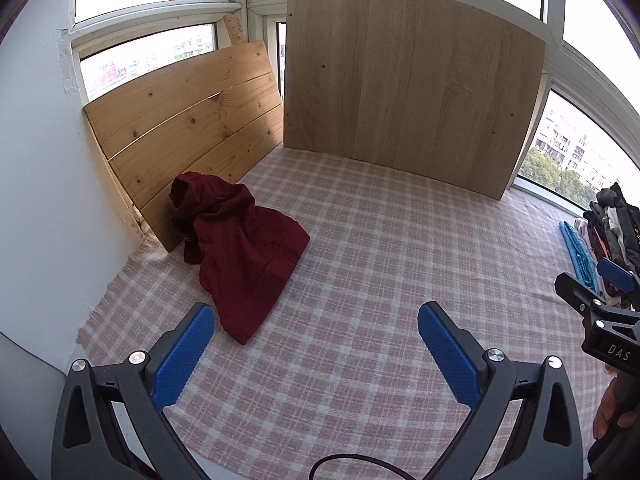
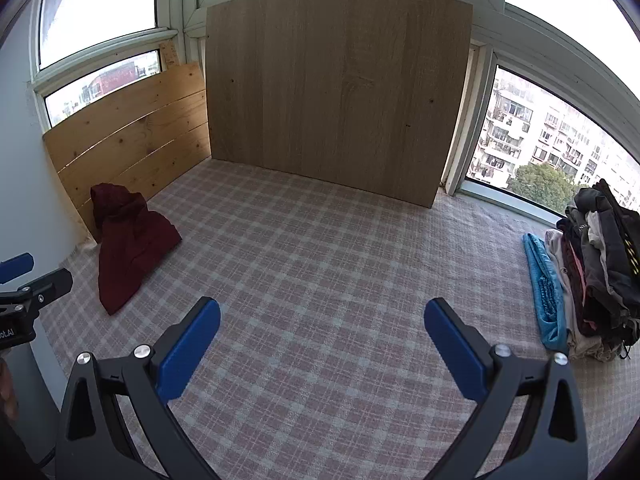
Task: Fold clothes
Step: 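Move both grippers toward the crumpled dark red T-shirt by the wooden boards, then grasp the dark red T-shirt with the right gripper and lift it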
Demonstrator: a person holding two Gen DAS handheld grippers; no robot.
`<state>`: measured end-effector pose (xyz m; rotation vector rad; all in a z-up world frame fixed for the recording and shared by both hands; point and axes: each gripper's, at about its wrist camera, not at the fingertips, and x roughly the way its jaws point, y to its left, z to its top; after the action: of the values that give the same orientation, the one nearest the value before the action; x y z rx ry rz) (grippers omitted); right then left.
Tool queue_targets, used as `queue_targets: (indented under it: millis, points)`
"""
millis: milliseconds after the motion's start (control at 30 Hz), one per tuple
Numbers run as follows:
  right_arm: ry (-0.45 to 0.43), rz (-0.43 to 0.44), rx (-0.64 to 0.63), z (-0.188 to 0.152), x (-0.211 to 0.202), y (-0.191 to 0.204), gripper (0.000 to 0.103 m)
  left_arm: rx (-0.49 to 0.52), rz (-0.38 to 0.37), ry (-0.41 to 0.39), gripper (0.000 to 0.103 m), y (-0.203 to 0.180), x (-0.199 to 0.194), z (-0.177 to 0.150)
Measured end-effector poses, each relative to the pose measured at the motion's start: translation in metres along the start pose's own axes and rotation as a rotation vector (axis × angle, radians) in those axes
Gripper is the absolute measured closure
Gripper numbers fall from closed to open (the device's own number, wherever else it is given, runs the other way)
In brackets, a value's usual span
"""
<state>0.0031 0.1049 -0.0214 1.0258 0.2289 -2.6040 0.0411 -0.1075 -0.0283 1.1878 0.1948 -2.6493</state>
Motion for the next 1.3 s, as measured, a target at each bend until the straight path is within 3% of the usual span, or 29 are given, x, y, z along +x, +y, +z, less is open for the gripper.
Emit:
queue_targets:
  millis: [367, 867, 1067, 1300]
  points:
    - [-0.006, 0.087, -0.070, 0.016, 0.017, 0.060, 0.000, -0.009, 0.060, 0.006, 0.001, 0.043, -0.001, -0.002]
    - [0.003, 0.203, -0.168, 0.041, 0.055, 0.148, 0.000, -0.106, 0.141, 0.028, 0.001, 0.124, 0.016, -0.005]
    - [0.029, 0.265, -0.215, 0.055, 0.093, 0.181, 0.000, -0.145, 0.171, 0.029, 0.001, 0.152, 0.025, -0.003]
    - [0.051, 0.358, -0.337, 0.077, 0.142, 0.249, 0.000, -0.191, 0.197, 0.035, 0.001, 0.177, 0.036, -0.002]
